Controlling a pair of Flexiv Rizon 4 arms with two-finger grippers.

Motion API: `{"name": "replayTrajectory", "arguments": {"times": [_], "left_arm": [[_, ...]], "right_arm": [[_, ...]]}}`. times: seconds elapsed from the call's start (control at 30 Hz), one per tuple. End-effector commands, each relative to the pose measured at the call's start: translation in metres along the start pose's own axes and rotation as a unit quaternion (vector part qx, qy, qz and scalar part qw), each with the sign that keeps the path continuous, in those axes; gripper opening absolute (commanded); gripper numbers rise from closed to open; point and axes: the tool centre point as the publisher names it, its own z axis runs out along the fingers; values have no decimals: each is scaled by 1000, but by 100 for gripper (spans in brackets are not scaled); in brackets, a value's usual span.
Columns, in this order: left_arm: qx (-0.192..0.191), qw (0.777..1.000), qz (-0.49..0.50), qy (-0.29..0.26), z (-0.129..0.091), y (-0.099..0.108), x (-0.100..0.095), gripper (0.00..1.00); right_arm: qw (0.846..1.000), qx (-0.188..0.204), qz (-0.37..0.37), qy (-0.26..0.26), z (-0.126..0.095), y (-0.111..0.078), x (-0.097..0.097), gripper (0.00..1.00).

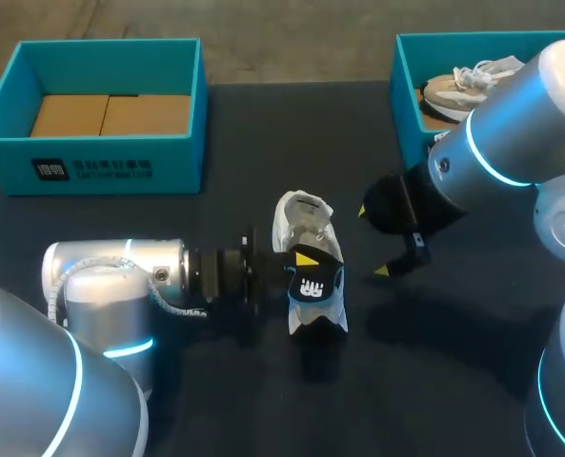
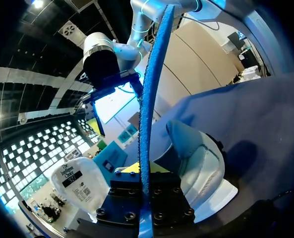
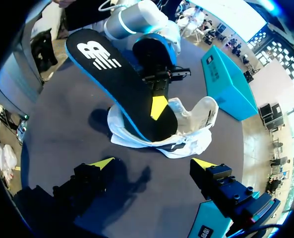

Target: Take the shoe out of the shoebox, open the shoe tongue, remove and reinsert the insole, then place the shoe into the shoebox

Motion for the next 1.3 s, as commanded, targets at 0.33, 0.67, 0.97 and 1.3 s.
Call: {"name": "replayTrajectory", "arguments": {"times": [0.33,0.67,0.97,1.3], "left_arm": [[-6,1000,2,-5,-2,3,-5,27],[2,1000,11,-12,-7,-9,-12,31],[21,1000,19,-11,-7,-24,-17,30],[34,999,12,5,-5,-26,-6,0]], "right_arm": [[1000,0,0,-1,-1,0,1,100],[1000,0,0,-1,-1,0,1,100],[1000,0,0,-1,-1,0,1,100],[1000,0,0,-1,-1,0,1,100]]}}
